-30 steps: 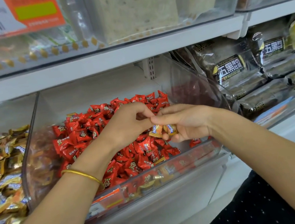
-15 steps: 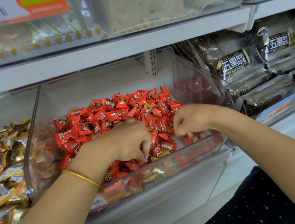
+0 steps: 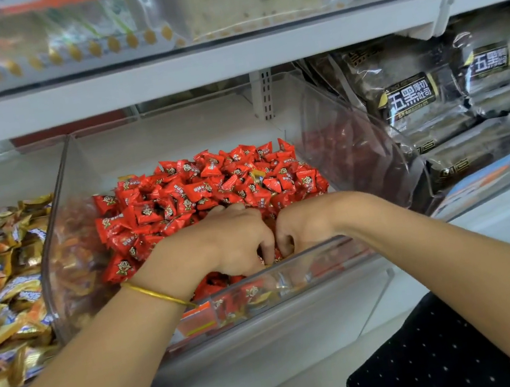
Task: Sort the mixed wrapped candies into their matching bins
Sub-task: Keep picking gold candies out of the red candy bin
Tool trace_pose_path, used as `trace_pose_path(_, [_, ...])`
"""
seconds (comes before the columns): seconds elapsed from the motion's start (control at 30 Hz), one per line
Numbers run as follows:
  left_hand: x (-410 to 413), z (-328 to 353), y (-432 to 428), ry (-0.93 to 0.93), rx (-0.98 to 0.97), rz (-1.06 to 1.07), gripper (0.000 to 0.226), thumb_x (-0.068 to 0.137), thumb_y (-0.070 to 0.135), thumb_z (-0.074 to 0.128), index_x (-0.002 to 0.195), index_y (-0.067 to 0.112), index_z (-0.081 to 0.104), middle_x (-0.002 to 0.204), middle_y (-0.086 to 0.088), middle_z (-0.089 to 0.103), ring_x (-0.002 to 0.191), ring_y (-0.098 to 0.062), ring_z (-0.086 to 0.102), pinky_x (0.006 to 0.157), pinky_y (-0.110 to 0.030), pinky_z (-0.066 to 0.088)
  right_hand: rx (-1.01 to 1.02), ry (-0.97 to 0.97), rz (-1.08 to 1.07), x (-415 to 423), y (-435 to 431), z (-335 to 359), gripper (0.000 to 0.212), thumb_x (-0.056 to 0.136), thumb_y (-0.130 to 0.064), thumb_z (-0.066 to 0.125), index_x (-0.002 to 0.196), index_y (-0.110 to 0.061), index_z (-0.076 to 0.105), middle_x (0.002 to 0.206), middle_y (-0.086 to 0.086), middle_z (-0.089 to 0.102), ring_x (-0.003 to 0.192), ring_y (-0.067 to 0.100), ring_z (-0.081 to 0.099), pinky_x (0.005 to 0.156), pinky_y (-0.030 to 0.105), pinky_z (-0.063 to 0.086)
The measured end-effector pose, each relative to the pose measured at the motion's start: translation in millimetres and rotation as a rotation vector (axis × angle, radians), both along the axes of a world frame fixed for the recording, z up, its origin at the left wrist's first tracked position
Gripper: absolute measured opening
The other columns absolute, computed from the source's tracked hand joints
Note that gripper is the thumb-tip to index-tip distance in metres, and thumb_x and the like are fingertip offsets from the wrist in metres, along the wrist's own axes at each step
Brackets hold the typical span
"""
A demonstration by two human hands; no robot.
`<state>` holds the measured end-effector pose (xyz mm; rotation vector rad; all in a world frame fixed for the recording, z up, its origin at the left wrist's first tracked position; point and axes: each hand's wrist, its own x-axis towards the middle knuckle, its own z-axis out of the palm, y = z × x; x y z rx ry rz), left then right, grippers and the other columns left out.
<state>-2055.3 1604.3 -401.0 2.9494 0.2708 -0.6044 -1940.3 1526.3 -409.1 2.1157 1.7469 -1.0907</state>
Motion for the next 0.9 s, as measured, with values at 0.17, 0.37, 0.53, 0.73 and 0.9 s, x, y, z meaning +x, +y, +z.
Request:
trace_pose_path(0.17, [2.1,-5.3,0.8,-0.002,-0.016,0.000,0.025,0.085,0.037,0.064,0.110,0.039,0.062,0.094,0.008,0.038,0.098,-0.011,0.028,0.092,-0.028,0.020,0.026,0.017,-0.051,8.2,-5.3,0.9,0.019,0.066,-0.025,0.084,0.071,-0.022,0.066,0.074,0.000,0.064,0.073,0.018,0.058,0.069,0.031,0.050])
trace_pose_path(0.37, [1.4,-3.9,2.2,-0.009,-0.049,0.005,0.016,0.087,0.029,0.064,0.102,0.034,0.065,0.104,0.008,0.050,0.103,-0.014,0.033,0.101,-0.034,0.021,0.233,0.192,-0.295,26.3,-30.2,20.0,0.012,0.075,-0.020,0.076,0.083,-0.015,0.069,0.068,-0.009,0.054,0.064,0.005,0.049,0.056,0.020,0.043])
trace_pose_path(0.53, [1.1,-2.6,2.1,-0.037,-0.124,0.049,0.011,0.086,0.026,0.065,0.085,0.036,0.061,0.104,0.015,0.056,0.100,-0.010,0.032,0.101,-0.033,0.024,0.283,0.419,-0.537,32.0,-37.9,22.1,0.011,0.084,-0.012,0.066,0.083,-0.012,0.056,0.068,-0.002,0.052,0.055,0.008,0.047,0.045,0.019,0.035])
trace_pose_path(0.73, [-0.1,5.2,-2.3,-0.155,-0.302,0.147,0.007,0.084,0.022,0.066,0.079,0.017,0.065,0.080,0.013,0.056,0.087,-0.008,0.051,0.077,-0.023,0.041,0.252,0.679,-0.782,35.7,-38.8,23.9,0.011,0.088,-0.015,0.059,0.098,-0.013,0.064,0.075,0.007,0.063,0.045,0.008,0.038,0.037,0.015,0.028])
trace_pose_path(0.9, [2.1,11.4,1.5,-0.377,-0.530,0.338,0.011,0.082,0.019,0.070,0.081,0.009,0.065,0.083,0.000,0.065,0.076,-0.009,0.058,0.074,-0.027,0.049,0.203,0.860,-0.952,34.9,-35.6,21.6,0.007,0.091,-0.020,0.057,0.090,-0.015,0.060,0.073,0.007,0.063,0.048,0.010,0.047,0.037,0.015,0.039])
